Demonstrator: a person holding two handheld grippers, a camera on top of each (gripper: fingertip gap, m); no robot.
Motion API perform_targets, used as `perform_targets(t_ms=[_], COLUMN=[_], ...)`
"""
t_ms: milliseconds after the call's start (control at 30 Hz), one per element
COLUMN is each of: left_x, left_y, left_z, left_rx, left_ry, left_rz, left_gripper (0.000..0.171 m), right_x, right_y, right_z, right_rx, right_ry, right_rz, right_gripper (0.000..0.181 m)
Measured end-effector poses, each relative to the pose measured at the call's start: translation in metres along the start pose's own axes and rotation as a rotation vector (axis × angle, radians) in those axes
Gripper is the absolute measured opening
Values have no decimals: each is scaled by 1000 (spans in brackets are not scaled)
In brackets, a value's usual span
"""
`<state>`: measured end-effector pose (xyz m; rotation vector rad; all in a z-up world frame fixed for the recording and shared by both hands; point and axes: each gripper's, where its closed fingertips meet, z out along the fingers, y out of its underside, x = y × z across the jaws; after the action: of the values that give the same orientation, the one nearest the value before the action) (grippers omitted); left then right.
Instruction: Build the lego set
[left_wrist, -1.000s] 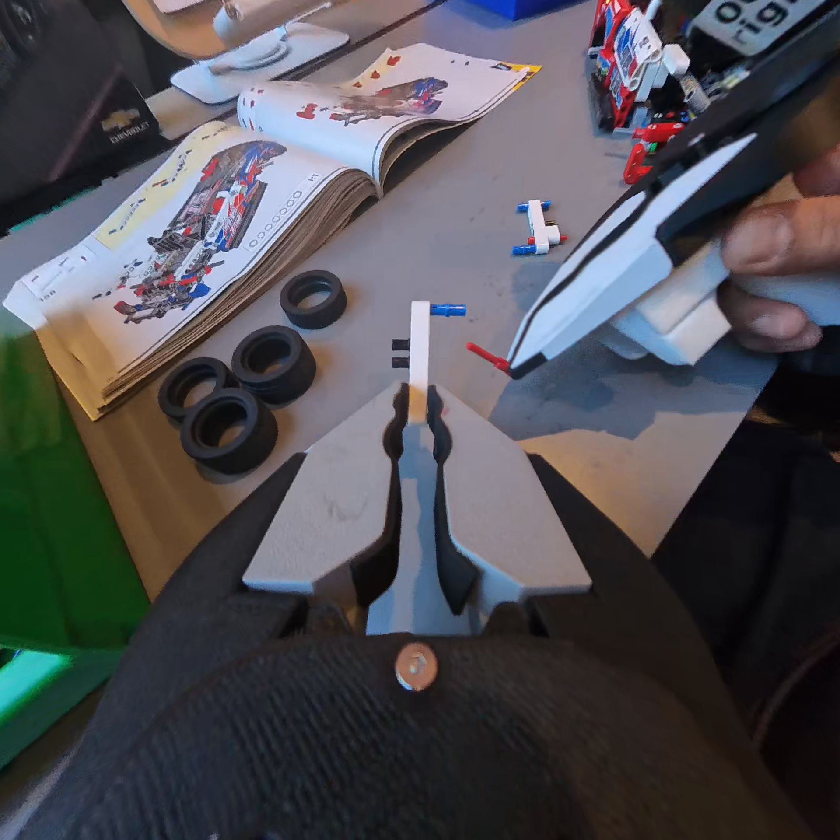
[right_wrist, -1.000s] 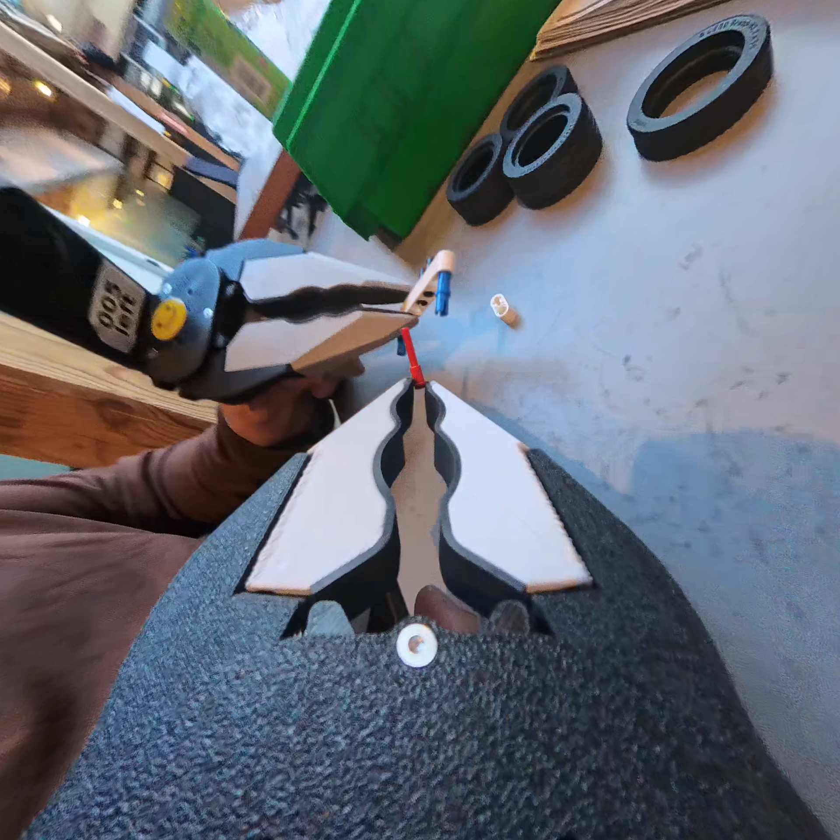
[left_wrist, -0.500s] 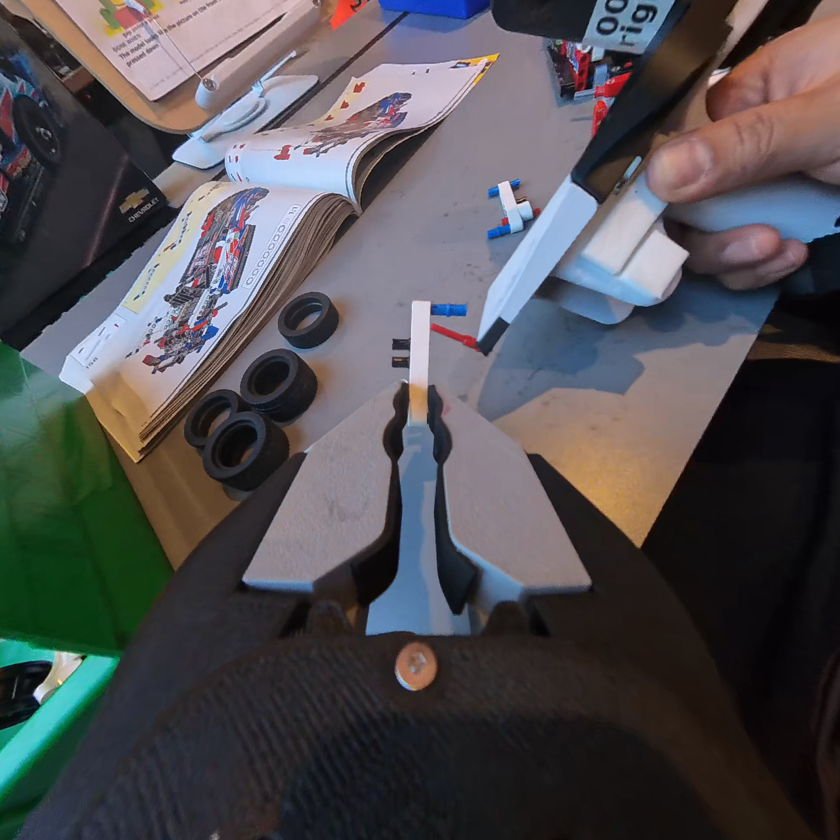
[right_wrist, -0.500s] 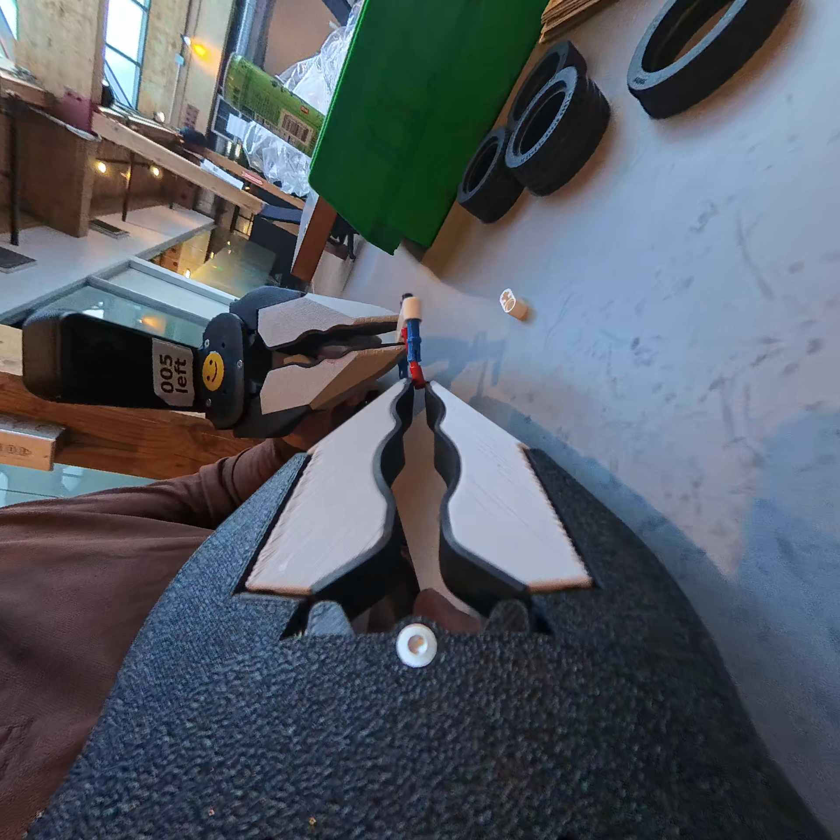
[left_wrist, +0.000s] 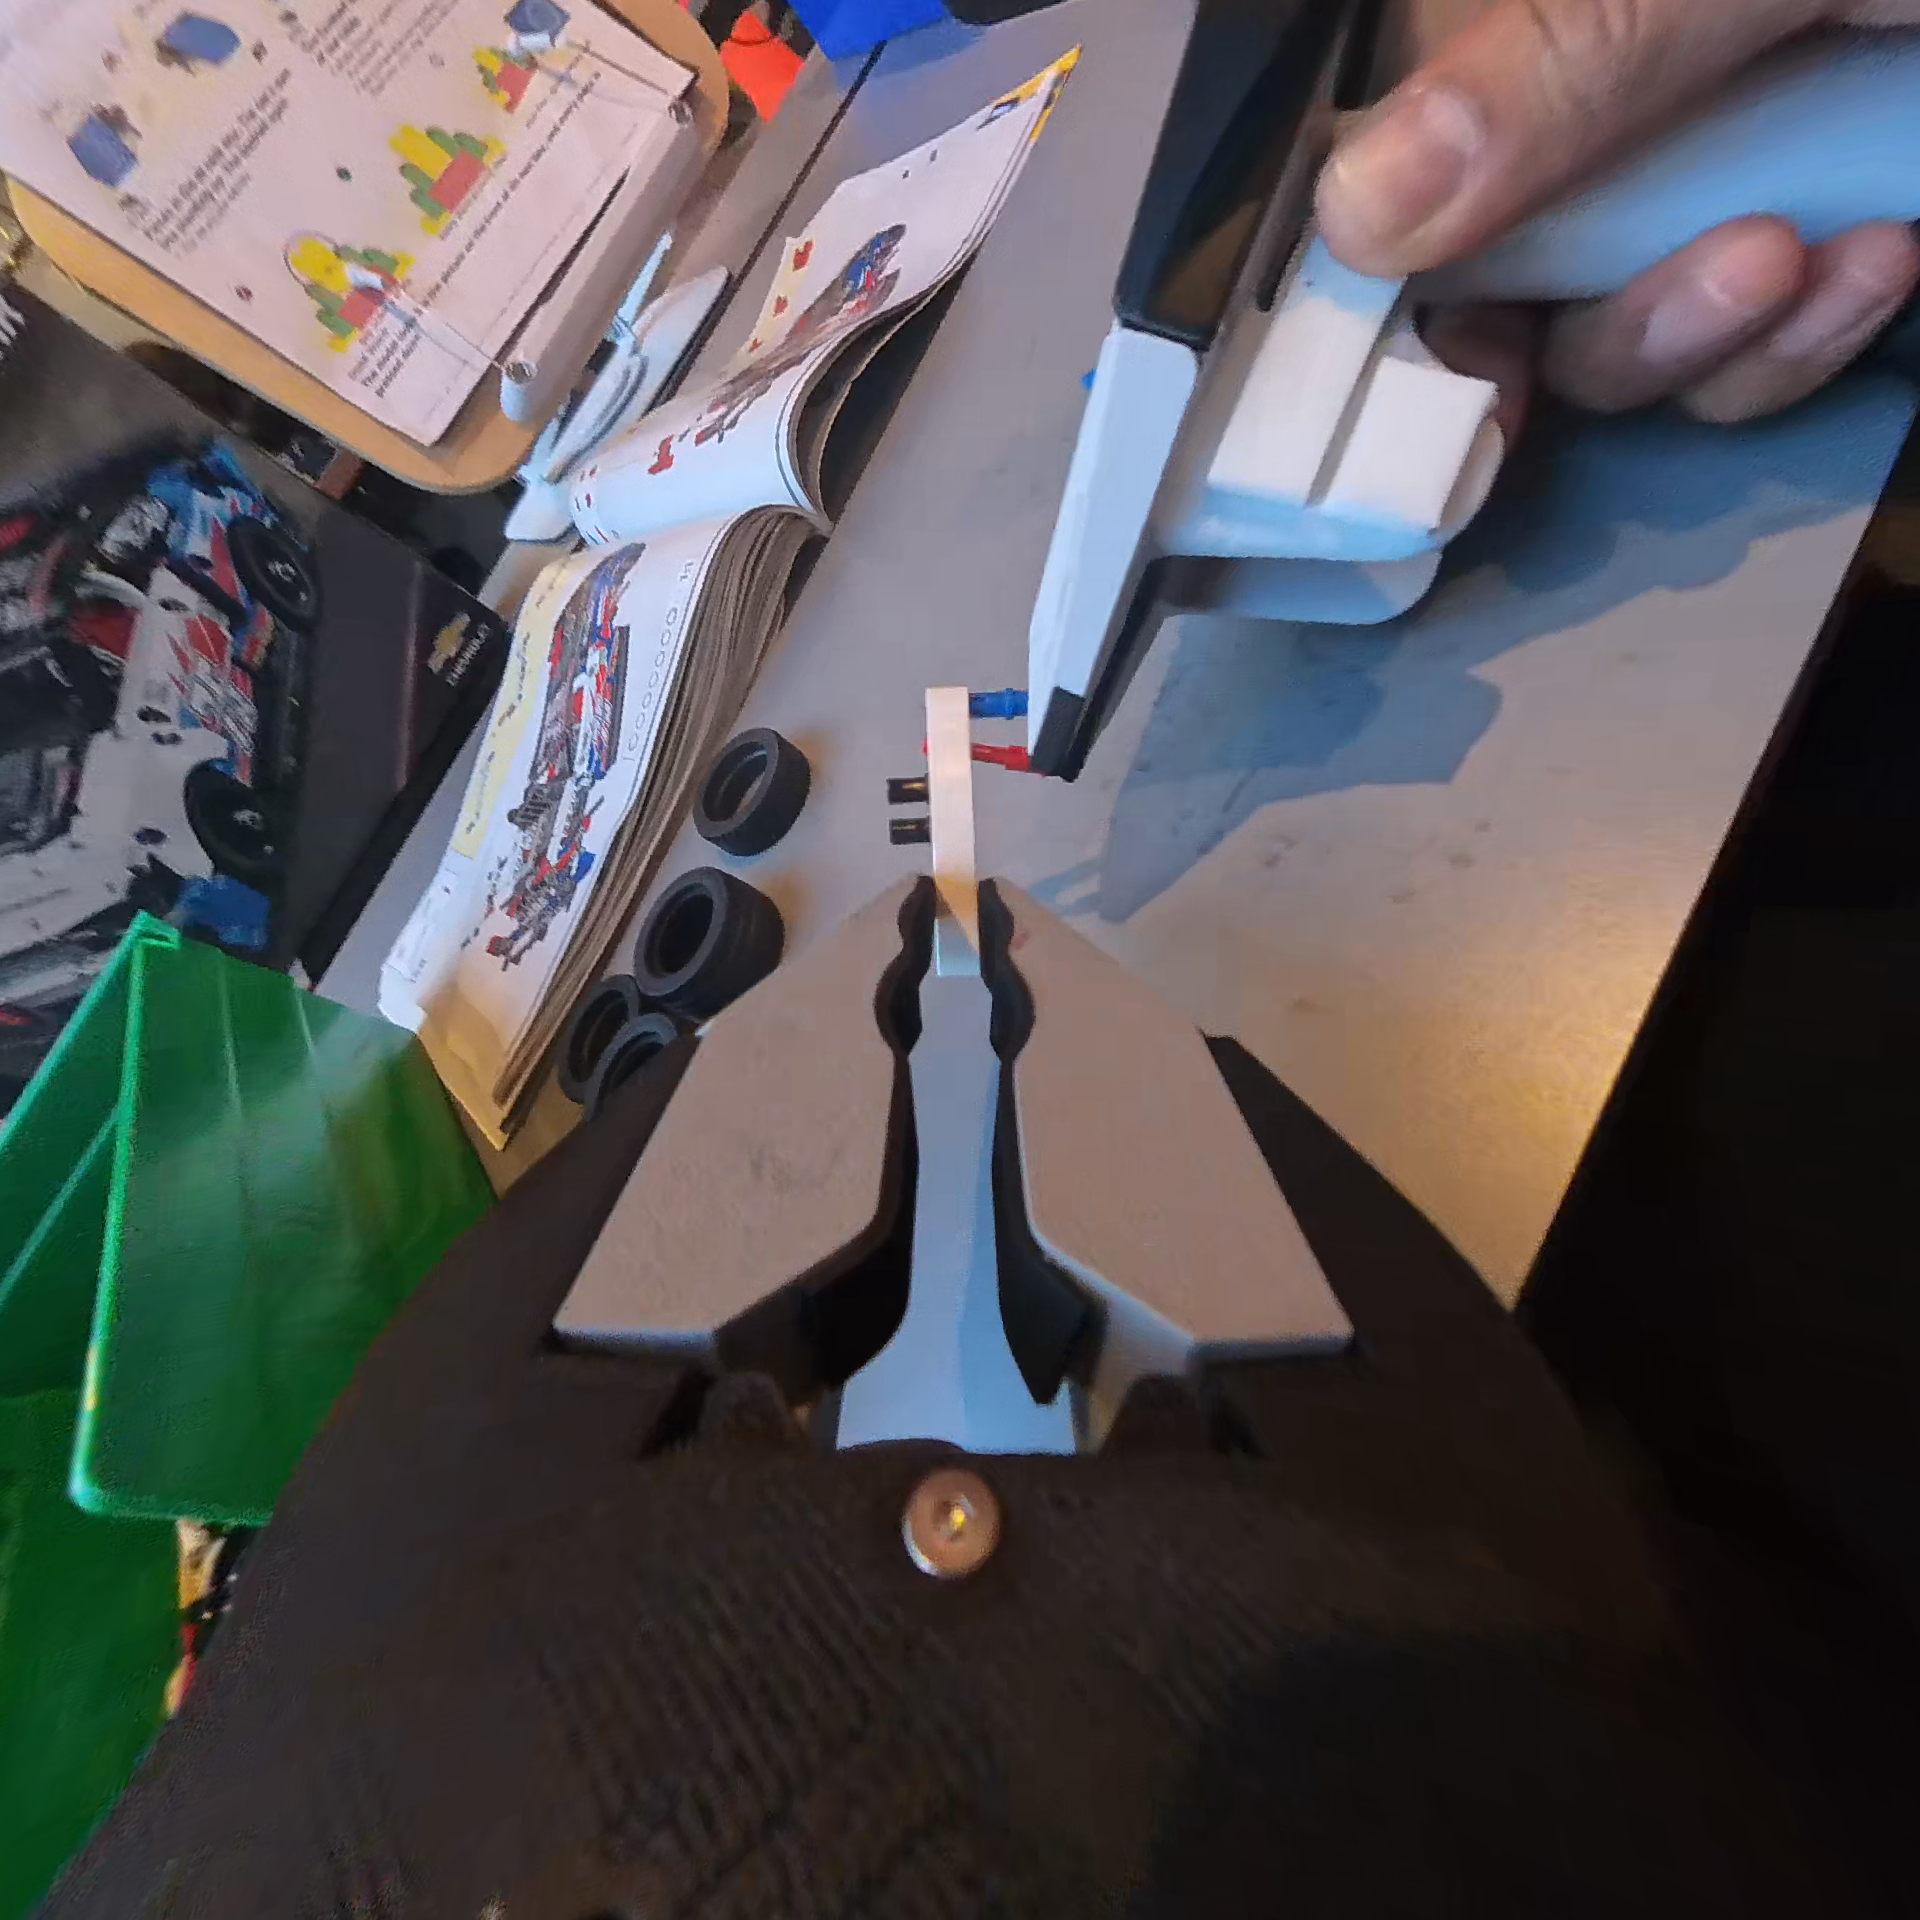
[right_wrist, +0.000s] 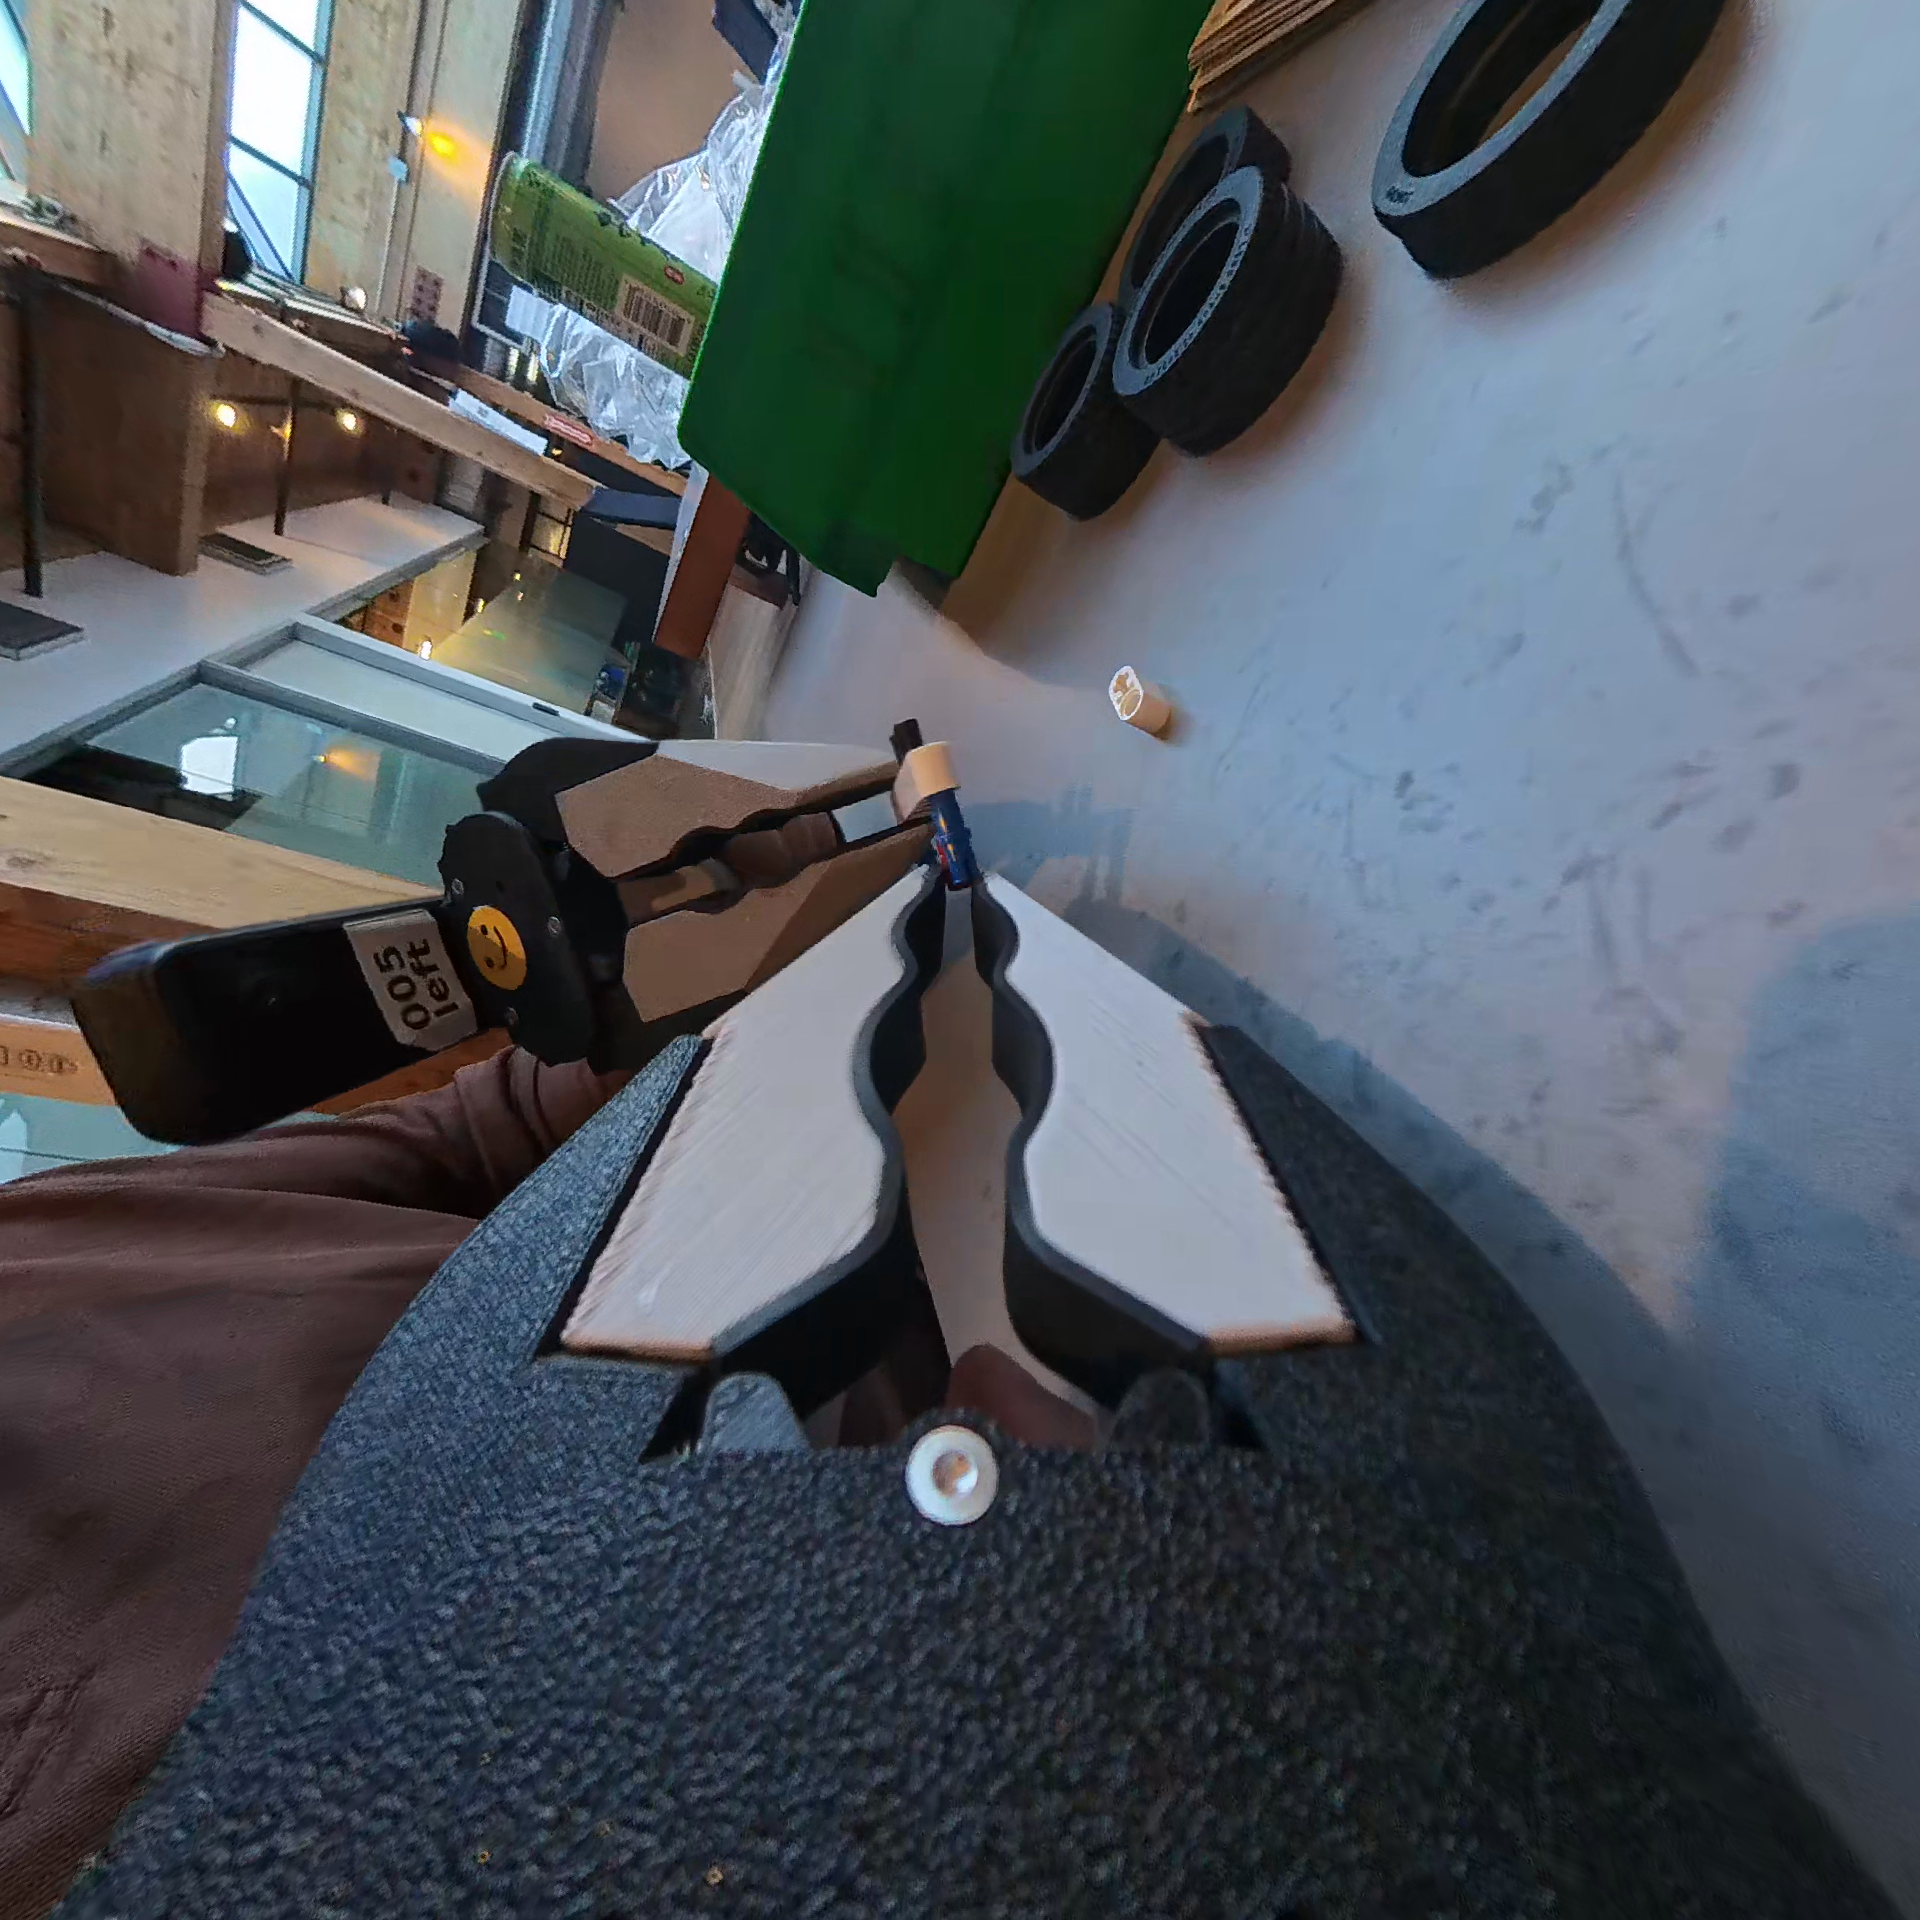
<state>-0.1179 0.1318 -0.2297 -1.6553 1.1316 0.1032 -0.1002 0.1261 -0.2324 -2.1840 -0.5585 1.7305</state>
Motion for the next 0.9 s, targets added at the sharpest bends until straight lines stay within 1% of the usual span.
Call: perform_targets(t_ms=[67, 200, 267, 400, 500, 600, 667, 700, 733, 767, 900], left_x=[-1, 0, 5, 11, 17, 20, 22, 23, 24, 25, 28], left_y=[1, 2, 7, 18, 21, 22, 22, 24, 24, 25, 22], left_z=[0, 1, 4, 7, 4, 1, 0, -1, 0, 0, -3], left_rx=[2, -4, -43, -150, -212, -256, -279, -289, -295, -296, -273], left_ry=[3, 50, 95, 170, 262, 346, 399, 425, 446, 470, 581], left_rz=[19, -19, -46, -82, -206, -332, -405, -438, -475, -519, -702], left_gripper=[5, 6, 7, 6, 6, 6, 6, 6, 5, 5, 5], right_x=[-1, 2, 5, 8, 10, 9, 4, -1, -6, -10, -13], right_y=[0, -5, -7, 1, 6, 8, 8, 8, 7, 6, 8], right_z=[1, 2, 3, 6, 9, 10, 10, 10, 10, 9, 7], right_rx=[3, 32, 50, 6, -24, -30, -18, -4, 6, 12, 15], right_ry=[-7, 3, 32, 59, 105, 111, 67, 17, -31, -57, -33], right_rz=[5, 18, 24, 13, -32, -40, 20, 76, 128, 157, 118], right_gripper=[4, 4, 4, 7, 16, 17, 22, 27, 37, 42, 44])
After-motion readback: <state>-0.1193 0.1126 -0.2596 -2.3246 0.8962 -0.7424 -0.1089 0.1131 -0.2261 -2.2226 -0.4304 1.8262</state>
